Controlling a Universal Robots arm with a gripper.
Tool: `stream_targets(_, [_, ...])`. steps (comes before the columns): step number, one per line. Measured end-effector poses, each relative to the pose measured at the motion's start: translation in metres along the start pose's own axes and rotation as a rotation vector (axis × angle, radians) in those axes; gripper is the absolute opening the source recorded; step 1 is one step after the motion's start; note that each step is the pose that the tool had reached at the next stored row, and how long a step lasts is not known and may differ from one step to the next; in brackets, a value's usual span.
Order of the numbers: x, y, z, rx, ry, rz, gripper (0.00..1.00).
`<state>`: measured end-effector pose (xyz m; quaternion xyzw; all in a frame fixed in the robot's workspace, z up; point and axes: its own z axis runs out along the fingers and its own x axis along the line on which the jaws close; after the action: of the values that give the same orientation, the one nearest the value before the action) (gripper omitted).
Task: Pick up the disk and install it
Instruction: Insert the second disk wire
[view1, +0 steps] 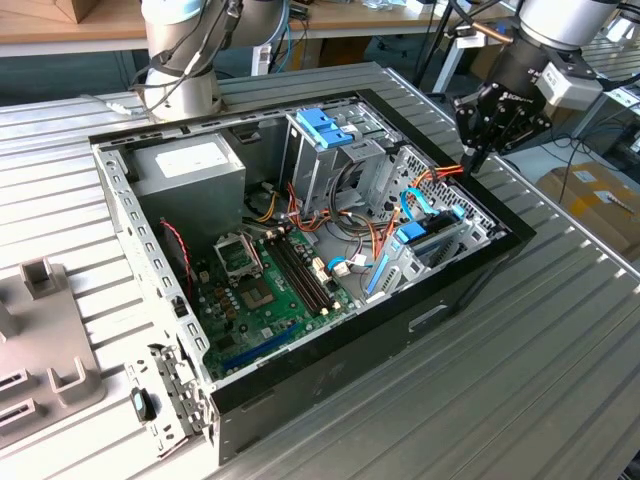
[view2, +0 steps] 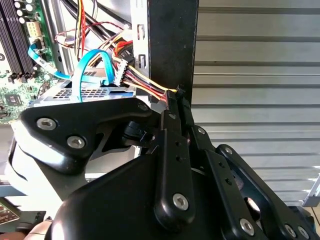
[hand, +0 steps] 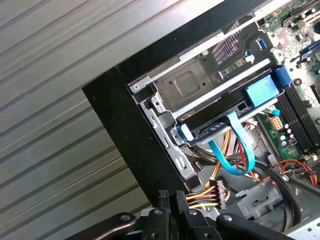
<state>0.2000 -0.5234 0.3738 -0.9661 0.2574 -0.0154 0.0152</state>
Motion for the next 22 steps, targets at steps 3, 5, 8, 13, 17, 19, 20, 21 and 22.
stream_targets(3, [0.0000, 0.0000, 0.0000, 0.0001, 0.0000, 0.000, 0.16])
stream_targets(5, [0.0000, 0.0000, -0.0001, 0.0000, 0.0001, 0.000, 0.16])
stream_targets(8, [-0.0017, 0.0009, -0.0003, -0.0002, 0.0002, 0.000, 0.16])
stream_targets(13, [-0.0034, 0.0019, 0.0003, -0.0013, 0.0022, 0.058, 0.16])
stream_targets(17, [-0.0035, 0.0020, 0.0008, -0.0026, 0.0043, 0.113, 0.16])
stream_targets(19, [-0.0034, 0.0020, 0.0008, -0.0031, 0.0051, 0.134, 0.16])
stream_targets(20, [-0.0034, 0.0020, 0.0008, -0.0031, 0.0051, 0.134, 0.16])
stream_targets(21, [-0.0035, 0.0020, 0.0008, -0.0030, 0.0051, 0.134, 0.16])
stream_targets(22, [-0.0035, 0.0020, 0.0009, -0.0030, 0.0051, 0.135, 0.16])
